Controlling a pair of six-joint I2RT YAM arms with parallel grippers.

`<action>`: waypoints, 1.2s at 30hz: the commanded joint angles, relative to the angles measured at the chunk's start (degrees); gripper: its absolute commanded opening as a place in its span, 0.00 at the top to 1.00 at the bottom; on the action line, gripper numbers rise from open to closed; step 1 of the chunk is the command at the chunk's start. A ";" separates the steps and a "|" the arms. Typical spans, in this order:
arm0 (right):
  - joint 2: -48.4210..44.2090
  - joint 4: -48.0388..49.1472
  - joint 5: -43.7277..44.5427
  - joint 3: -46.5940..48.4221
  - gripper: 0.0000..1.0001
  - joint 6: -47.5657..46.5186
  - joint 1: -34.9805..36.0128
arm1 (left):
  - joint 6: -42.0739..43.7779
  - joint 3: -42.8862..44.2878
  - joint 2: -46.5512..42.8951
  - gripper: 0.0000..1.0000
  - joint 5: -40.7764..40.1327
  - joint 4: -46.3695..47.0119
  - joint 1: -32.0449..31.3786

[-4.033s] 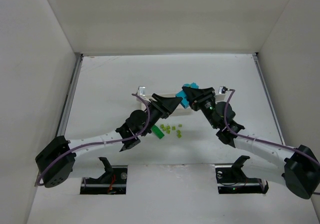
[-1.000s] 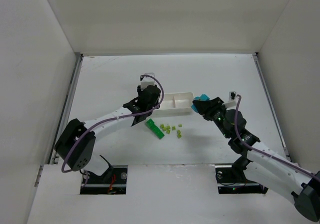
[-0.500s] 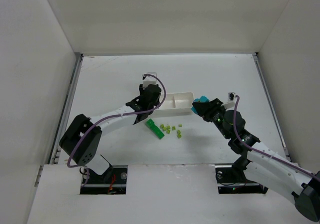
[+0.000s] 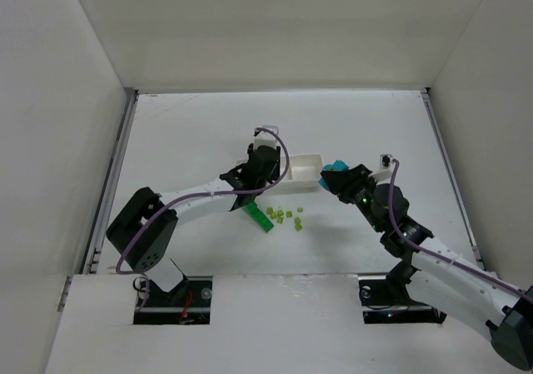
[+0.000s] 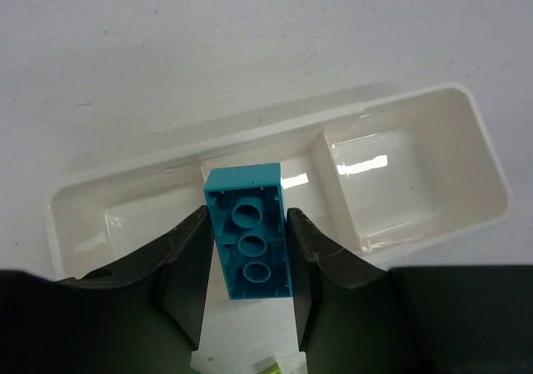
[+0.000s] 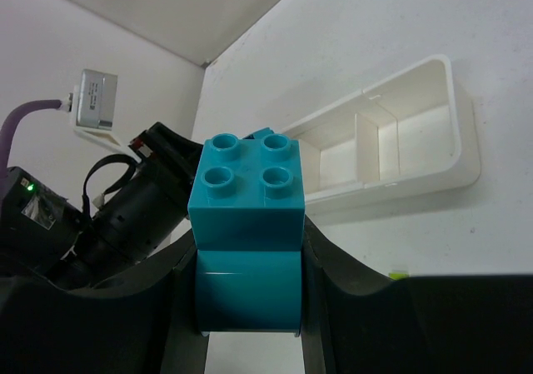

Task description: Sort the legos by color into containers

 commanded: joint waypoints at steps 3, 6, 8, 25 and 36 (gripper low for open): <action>-0.99 1.27 0.84 -0.37 0.75 -1.02 -0.09 | 0.66 0.58 -2.75 0.80 -1.98 1.01 0.93; -0.99 1.62 0.66 -0.46 0.75 -1.02 -0.27 | 1.36 -1.70 -4.87 0.80 -2.87 -0.39 1.81; -0.82 1.80 0.57 -0.46 0.75 -1.02 -0.27 | 1.80 -3.02 -5.75 0.80 -3.04 -0.57 1.99; -0.20 2.15 1.01 -0.64 0.75 -1.11 0.08 | 6.20 -4.43 -4.17 0.70 -9.46 -0.13 2.69; 0.50 2.68 1.10 -0.46 0.75 -1.11 0.08 | 6.73 -5.05 -5.66 0.59 -9.37 1.01 2.60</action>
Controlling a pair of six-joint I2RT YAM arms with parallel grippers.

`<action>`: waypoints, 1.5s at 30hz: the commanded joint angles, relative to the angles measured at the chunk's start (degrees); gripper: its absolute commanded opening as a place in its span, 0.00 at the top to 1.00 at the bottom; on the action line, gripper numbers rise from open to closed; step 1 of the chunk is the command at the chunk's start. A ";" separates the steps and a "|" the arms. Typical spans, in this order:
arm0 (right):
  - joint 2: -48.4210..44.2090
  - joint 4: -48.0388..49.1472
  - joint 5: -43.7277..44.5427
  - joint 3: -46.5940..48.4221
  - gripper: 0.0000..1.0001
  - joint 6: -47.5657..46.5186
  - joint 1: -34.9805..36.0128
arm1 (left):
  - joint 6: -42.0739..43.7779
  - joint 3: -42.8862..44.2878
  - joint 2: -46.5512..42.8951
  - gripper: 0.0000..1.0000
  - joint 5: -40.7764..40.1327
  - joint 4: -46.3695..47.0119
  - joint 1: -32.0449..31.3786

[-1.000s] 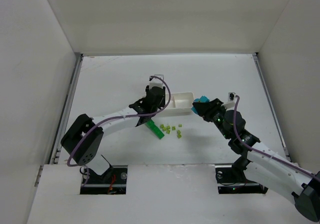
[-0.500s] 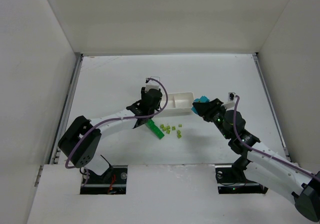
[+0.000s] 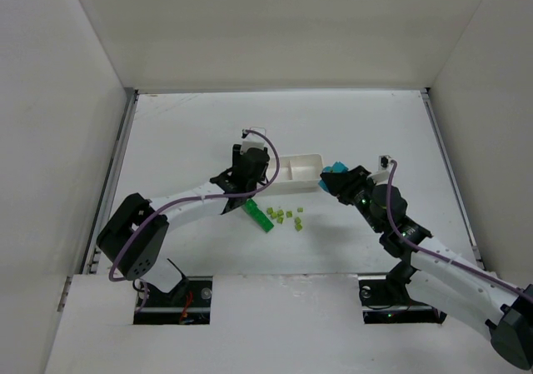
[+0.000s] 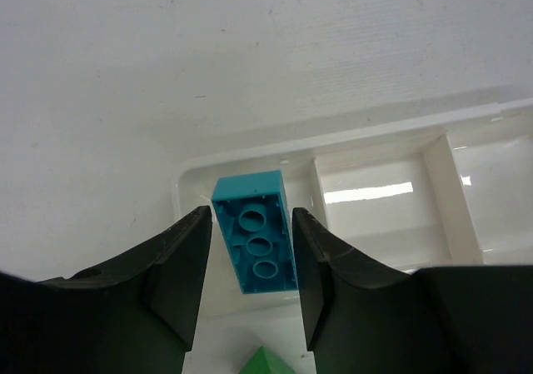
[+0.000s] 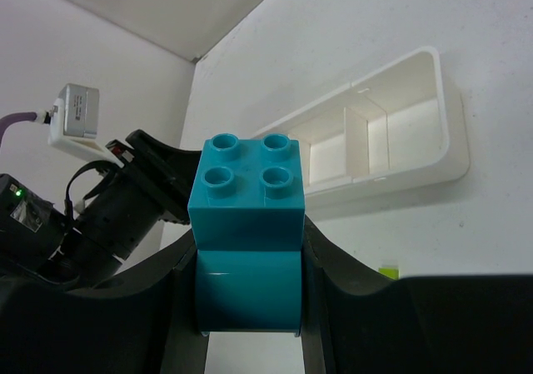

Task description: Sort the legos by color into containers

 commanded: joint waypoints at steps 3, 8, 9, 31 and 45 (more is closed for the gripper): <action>0.48 2.61 1.08 0.66 0.75 -0.92 0.19 | 0.56 -1.11 -2.98 0.57 -1.13 2.19 0.02; 1.01 2.87 1.17 1.10 0.75 -0.92 0.45 | -0.14 -1.73 -5.17 0.57 -1.22 1.66 0.29; 1.10 2.87 1.17 1.18 0.75 -1.00 0.45 | -0.58 -1.90 -6.14 0.57 -1.22 1.66 0.20; 15.68 15.17 -2.53 9.44 0.70 15.86 0.54 | -60.07 -20.71 -16.43 0.51 22.60 38.56 -6.65; 21.75 28.62 -1.12 7.51 0.70 28.17 1.25 | -68.43 -21.24 -12.56 0.46 22.34 52.20 -7.01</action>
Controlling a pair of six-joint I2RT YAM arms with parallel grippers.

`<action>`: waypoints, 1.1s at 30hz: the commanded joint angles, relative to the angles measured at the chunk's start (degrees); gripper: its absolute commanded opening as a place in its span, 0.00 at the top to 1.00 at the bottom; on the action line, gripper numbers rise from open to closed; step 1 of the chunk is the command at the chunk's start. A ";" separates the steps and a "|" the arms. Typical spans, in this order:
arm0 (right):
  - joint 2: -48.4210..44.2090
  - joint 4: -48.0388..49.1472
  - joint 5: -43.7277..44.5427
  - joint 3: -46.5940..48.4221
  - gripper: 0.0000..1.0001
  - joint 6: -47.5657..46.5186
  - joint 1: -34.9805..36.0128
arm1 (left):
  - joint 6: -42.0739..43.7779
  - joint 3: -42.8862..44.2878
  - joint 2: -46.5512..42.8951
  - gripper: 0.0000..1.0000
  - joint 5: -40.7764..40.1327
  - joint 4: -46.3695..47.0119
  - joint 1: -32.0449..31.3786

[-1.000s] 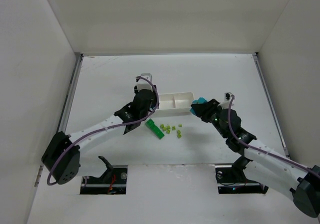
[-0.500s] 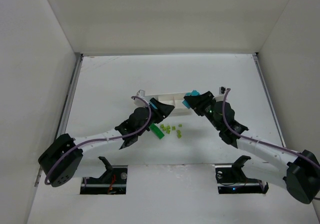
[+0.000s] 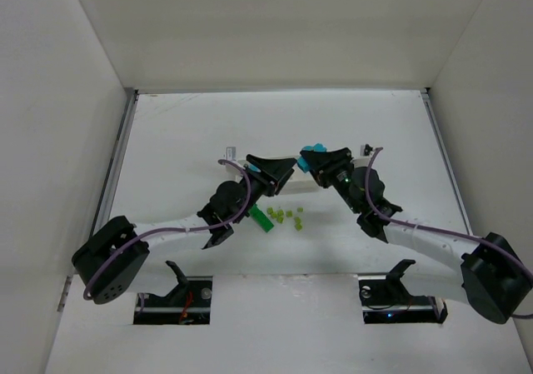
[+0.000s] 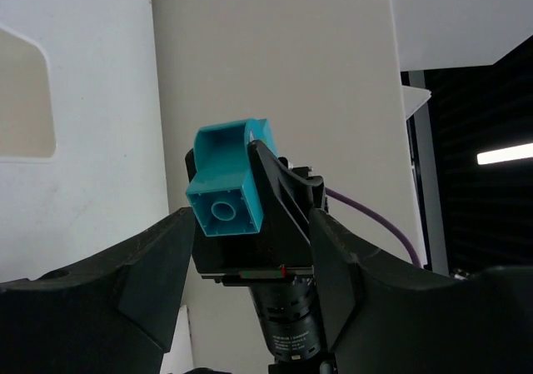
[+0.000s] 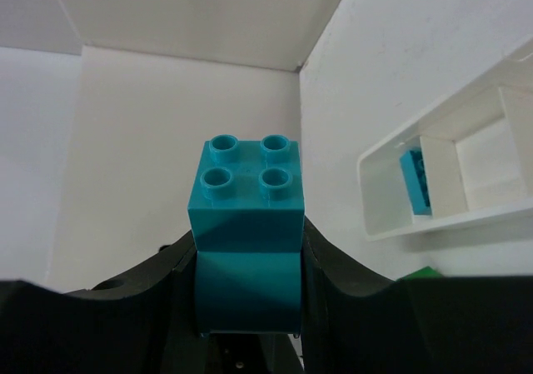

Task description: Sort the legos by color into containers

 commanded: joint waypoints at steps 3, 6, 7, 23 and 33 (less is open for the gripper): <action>-0.47 9.11 1.48 0.87 0.69 3.89 0.74 | -1.11 -0.15 -0.93 0.46 0.06 5.77 0.03; -0.74 9.20 1.75 0.87 0.69 3.98 0.83 | -1.11 -0.24 -0.67 0.46 -0.20 5.16 0.03; -0.74 9.11 1.75 1.04 0.69 3.98 1.00 | -1.11 -0.07 -0.32 0.46 -0.20 5.24 0.03; 1.37 11.13 1.04 0.87 0.68 5.83 2.76 | 0.12 2.04 1.44 0.52 0.24 7.35 0.29; 3.04 12.54 0.69 0.61 0.68 7.23 3.55 | 0.64 2.75 2.93 0.54 0.33 9.38 -0.41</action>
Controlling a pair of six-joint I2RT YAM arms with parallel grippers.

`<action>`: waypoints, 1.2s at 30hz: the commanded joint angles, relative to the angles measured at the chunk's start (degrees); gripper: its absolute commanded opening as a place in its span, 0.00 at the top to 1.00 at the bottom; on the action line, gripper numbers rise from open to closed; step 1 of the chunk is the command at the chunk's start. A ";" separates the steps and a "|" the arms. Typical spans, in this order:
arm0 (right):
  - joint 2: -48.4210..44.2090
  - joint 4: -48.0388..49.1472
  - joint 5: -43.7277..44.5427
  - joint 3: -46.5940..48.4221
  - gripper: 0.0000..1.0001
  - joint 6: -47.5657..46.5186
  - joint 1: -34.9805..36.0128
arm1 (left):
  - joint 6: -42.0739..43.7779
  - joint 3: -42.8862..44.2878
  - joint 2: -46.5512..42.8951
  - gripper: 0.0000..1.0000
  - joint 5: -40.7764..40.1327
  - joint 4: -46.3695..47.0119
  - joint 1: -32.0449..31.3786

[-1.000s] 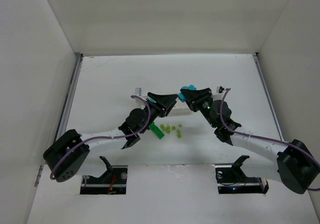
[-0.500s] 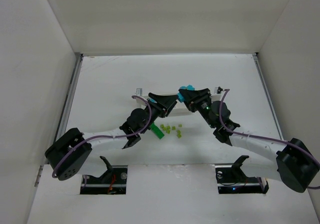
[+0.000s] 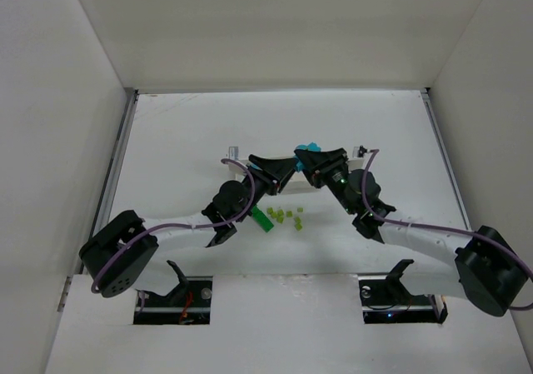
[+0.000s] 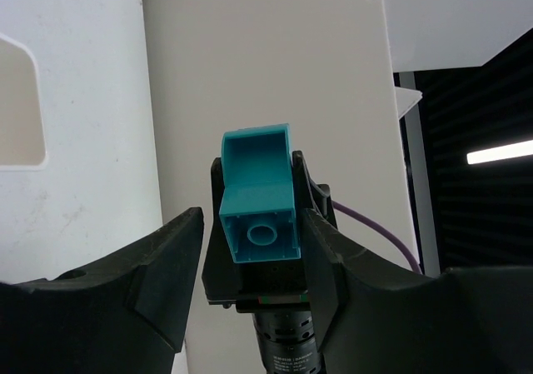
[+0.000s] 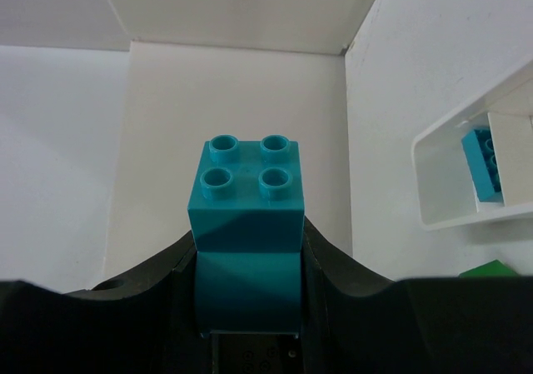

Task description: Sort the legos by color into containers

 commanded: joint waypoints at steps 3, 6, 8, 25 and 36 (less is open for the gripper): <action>0.48 5.19 -0.07 0.60 0.68 1.14 0.76 | 1.23 1.94 -0.89 0.57 0.15 5.14 -0.36; 0.83 5.19 0.10 0.60 0.68 1.14 1.02 | 1.67 1.85 -1.33 0.62 0.15 4.87 -0.36; 1.36 5.19 -0.07 0.78 0.68 1.14 1.28 | 1.94 1.85 -1.51 0.66 0.06 4.78 -0.36; 0.05 4.05 0.10 -0.18 0.24 -1.85 1.55 | 2.03 -1.49 -4.67 0.82 1.47 5.22 1.39; -4.35 -2.62 -3.50 0.08 0.14 -8.70 -0.30 | 0.45 -6.14 -7.39 0.83 5.24 4.34 3.50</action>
